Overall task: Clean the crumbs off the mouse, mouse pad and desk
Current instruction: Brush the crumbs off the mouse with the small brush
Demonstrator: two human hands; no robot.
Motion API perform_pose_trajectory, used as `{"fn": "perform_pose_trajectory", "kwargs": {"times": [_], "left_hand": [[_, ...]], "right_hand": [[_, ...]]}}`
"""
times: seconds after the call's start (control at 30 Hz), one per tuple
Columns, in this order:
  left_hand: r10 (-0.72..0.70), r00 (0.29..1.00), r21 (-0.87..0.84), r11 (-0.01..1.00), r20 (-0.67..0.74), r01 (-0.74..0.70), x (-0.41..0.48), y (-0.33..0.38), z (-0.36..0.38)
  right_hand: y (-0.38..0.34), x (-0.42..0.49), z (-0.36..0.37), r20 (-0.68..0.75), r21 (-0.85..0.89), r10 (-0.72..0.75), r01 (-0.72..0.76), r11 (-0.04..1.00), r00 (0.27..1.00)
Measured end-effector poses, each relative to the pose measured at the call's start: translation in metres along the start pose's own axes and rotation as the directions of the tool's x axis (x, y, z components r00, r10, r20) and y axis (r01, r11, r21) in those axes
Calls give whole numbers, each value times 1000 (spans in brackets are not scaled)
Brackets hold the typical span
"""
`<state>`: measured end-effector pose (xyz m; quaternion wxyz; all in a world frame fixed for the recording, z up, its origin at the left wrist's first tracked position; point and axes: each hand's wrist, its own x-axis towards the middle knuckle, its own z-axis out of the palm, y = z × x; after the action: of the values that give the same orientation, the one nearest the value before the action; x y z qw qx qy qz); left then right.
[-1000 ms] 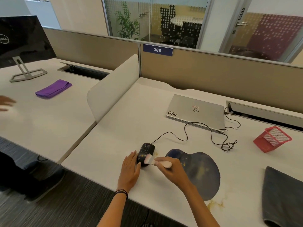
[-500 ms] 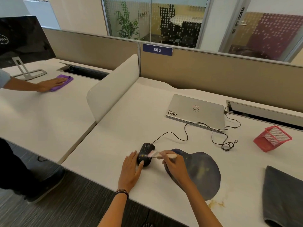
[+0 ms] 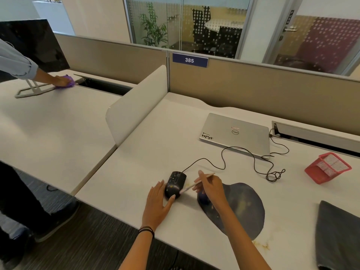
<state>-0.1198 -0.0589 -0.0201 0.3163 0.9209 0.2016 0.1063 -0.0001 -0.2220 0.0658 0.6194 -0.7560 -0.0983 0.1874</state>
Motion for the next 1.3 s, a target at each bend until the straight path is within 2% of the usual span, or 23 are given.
{"fn": "perform_pose_trajectory", "kwargs": {"times": [0.13,0.33,0.5,1.1,1.3], "left_hand": [[-3,1000,-1,1000,-3,3,0,0,1],[-14,1000,13,1000,-2,14,0,-1,1],[-20,1000,21,1000,4,20,1,-1,1],[-14,1000,47,999,5,13,2,-2,2],[-19,1000,48,999,6,19,2,-2,2]], "right_hand": [[-1,7,-2,-55,81,29,-24,996,998],[5,15,-7,45,125,139,-144,982,989],[2,27,-8,121,160,149,-167,973,981],[-8,67,-19,300,-14,113,-114,993,947],[-4,72,-15,238,-9,130,-132,991,962]]}}
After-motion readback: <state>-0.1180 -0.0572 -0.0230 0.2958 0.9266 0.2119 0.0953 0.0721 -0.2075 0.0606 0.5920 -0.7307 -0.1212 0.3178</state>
